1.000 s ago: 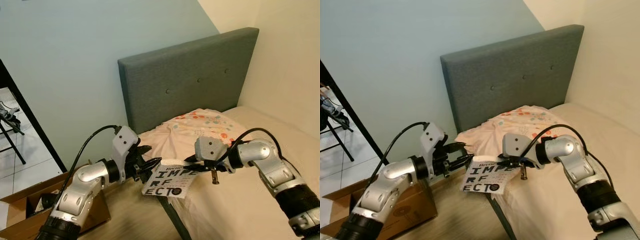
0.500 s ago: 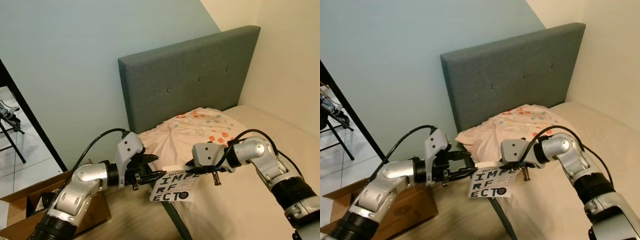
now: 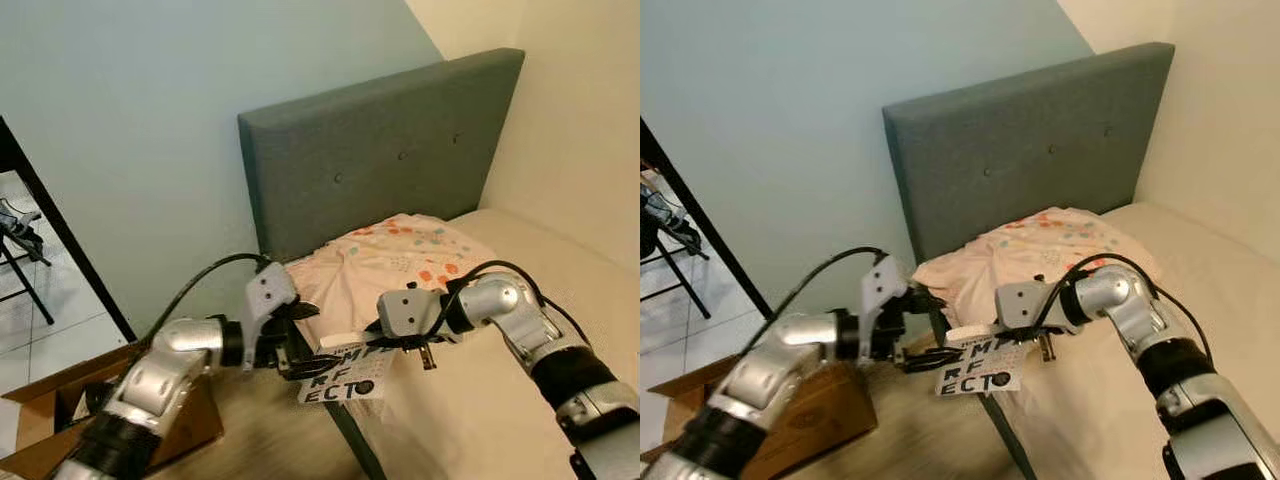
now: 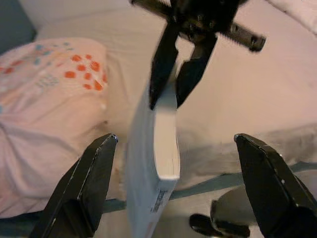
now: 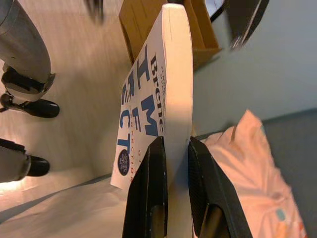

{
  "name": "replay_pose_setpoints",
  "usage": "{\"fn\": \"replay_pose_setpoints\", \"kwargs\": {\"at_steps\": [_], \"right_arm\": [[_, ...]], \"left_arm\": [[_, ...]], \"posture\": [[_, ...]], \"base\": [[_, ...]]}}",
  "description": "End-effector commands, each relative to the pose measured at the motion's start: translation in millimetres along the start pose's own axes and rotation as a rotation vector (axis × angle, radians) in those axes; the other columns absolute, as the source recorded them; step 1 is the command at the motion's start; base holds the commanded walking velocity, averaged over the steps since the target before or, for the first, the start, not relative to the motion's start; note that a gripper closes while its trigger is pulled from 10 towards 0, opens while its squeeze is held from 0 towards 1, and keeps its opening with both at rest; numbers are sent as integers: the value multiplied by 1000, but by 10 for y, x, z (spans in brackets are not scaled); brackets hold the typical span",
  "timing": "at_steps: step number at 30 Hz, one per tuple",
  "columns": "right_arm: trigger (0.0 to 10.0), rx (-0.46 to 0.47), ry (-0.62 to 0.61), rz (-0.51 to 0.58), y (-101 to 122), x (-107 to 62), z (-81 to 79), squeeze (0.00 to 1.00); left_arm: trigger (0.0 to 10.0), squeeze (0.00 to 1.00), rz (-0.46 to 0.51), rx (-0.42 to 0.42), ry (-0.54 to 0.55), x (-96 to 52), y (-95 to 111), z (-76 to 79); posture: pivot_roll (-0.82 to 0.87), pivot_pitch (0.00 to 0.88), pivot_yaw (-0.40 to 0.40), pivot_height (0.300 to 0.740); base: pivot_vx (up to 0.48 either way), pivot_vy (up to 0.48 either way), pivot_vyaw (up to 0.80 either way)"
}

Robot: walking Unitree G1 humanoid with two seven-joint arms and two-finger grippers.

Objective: Clean up the room

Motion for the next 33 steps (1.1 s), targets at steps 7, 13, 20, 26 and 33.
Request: {"fn": "replay_pose_setpoints", "kwargs": {"at_steps": [7, 13, 20, 26, 33], "right_arm": [[10000, -91, -19, 38, 173, 25, 132, 0], [10000, -106, -14, 44, 189, 21, 142, 0], [10000, -116, -1, 51, 205, 33, 120, 0], [10000, -112, -3, 50, 195, 34, 119, 0], [10000, -112, 1, 55, 203, 57, 102, 0]], "left_arm": [[10000, 0, -40, -1, -60, 83, -20, 6], [10000, 0, -71, 19, -67, 82, -77, -15], [10000, 0, -125, 28, -95, 35, -196, 11], [10000, 0, -105, 26, -80, 41, -153, -30], [0, 0, -93, 3, -72, 51, -151, -64]], "posture": [[-84, 48, 75, 740], [-84, 49, 78, 740], [-83, 49, 78, 740], [-80, 45, 78, 740], [-81, 38, 81, 740]], "base": [[0, 0, 0], [0, 0, 0], [0, 0, 0], [0, 0, 0], [0, 0, 0]]}}
Point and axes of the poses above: a point about 5 cm out from each wrist's last joint towards the gripper, its own x axis pointing out of the wrist towards the gripper, its own y axis along the axis of the wrist's last joint, z = x × y, the point moved 5 cm from there along x, pointing out of the wrist towards the gripper, and after that the axes turned 4 degrees about -x, right-handed, at the moved point
